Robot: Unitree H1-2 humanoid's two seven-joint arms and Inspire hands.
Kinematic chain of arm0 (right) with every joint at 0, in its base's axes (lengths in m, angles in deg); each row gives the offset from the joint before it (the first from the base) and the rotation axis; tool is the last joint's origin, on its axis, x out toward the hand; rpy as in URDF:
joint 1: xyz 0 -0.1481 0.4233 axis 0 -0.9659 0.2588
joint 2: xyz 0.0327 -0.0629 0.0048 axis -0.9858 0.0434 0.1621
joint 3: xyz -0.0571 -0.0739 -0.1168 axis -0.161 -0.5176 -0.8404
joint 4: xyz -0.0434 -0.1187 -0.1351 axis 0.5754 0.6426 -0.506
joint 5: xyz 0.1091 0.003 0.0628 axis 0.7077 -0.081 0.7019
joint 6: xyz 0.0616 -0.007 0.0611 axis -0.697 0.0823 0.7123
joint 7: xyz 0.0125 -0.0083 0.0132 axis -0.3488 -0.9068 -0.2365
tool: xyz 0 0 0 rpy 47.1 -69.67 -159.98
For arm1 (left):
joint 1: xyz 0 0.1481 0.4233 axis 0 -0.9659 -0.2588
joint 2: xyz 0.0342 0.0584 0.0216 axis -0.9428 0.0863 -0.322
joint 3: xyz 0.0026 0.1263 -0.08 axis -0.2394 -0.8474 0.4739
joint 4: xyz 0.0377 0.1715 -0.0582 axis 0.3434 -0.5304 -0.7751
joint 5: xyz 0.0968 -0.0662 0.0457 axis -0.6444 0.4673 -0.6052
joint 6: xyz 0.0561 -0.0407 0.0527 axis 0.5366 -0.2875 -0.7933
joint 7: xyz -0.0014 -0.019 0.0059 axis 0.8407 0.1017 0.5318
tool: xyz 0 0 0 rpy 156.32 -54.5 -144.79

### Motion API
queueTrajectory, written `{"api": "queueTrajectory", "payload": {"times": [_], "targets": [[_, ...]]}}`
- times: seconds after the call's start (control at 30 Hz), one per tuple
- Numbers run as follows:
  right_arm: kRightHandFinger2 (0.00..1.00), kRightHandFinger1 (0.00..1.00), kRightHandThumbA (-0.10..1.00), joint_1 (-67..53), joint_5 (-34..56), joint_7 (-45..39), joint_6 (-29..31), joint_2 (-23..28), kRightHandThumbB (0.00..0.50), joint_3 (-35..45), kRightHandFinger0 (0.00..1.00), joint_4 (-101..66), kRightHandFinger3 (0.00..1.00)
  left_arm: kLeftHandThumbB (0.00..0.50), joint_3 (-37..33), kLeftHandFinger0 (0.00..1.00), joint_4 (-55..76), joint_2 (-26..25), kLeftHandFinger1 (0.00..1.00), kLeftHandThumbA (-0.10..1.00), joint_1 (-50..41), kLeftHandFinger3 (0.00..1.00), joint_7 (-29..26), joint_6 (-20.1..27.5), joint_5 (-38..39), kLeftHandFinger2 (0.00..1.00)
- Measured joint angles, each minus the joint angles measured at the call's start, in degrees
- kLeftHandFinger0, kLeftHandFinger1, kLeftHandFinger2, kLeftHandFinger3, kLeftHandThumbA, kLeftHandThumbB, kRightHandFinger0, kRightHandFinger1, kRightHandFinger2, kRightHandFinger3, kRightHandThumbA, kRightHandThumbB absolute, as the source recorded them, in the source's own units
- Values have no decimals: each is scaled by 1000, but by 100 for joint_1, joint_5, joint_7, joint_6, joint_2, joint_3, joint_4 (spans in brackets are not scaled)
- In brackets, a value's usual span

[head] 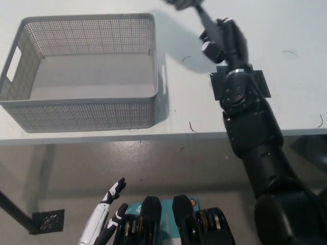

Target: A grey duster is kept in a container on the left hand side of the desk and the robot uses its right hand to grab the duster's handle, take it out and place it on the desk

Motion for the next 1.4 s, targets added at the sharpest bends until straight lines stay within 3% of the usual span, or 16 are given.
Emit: {"api": "queueTrajectory", "payload": {"times": [0.13,0.2,0.27,0.37,0.4,0.6,0.67,0.8,0.87,0.9,0.93,0.97,1.1,1.23,1.33,1.4], "targets": [[283,0,19,25,392,218,113,27,17,266,0,-290,302,16,1,1000,47,-2,1000,1000,-3,1000,0,0,0,1000],[300,0,-47,62,511,340,177,96,25,266,0,-487,297,13,3,1000,103,-8,1000,1000,-10,1000,0,1,0,1000],[329,3,-100,138,638,445,282,253,69,185,0,-627,283,9,10,1000,162,-26,1000,1000,-15,1000,-2,1,-9,1000],[507,65,-100,139,709,464,390,547,190,-65,0,-647,453,9,28,1000,225,-53,1000,1000,-40,1000,-2,-1,-15,1000],[538,77,-100,128,718,447,392,624,201,-139,0,-647,489,8,33,1000,234,-57,1000,1000,-51,1000,-2,-2,-16,1000],[787,232,-100,-107,624,304,400,1293,199,-1082,0,-330,811,0,114,1000,290,-80,1000,1000,-139,1000,-14,-2,-54,1000],[823,288,-100,-159,476,327,475,1532,178,-1547,0,0,846,11,132,1000,308,-85,1000,1000,-164,1000,-17,-2,-68,1000],[729,270,-100,-284,227,380,676,1920,188,-2222,0,466,675,19,147,1000,326,-85,1000,1000,-186,1000,-22,-6,-112,1000],[711,252,-100,-336,147,487,870,2100,195,-2462,0,748,646,21,152,1000,330,-83,1000,1000,-185,1000,-22,-18,-128,1000],[717,259,-100,-365,130,523,921,2161,182,-2531,0,822,656,19,153,1000,330,-83,1000,1000,-184,1000,-23,-22,-133,1000],[680,250,-100,-426,108,578,1012,2251,176,-2610,0,898,576,22,156,1000,330,-83,1000,1000,-185,1000,-24,-25,-139,1000],[679,247,-100,-460,101,598,1048,2301,152,-2650,0,930,570,29,158,1000,330,-83,1000,1000,-185,1000,-24,-27,-144,1000],[811,320,-100,-578,92,627,1126,2477,141,-2783,0,1016,717,31,172,1000,329,-81,1000,1000,-183,1000,-29,-29,-161,1000],[831,375,-100,-606,84,692,1141,2570,109,-2866,0,1039,753,16,211,1000,333,-82,1000,1000,-186,1000,-38,-30,-165,1000],[710,338,-100,-595,80,697,1147,2633,160,-2911,0,1040,525,3,276,1000,365,-82,1000,1000,-186,1000,-56,-30,-164,1000],[699,338,-100,-587,70,707,1173,2671,177,-2953,0,1041,513,7,315,1000,375,-85,1000,1000,-185,1000,-72,-30,-165,1000]]}}
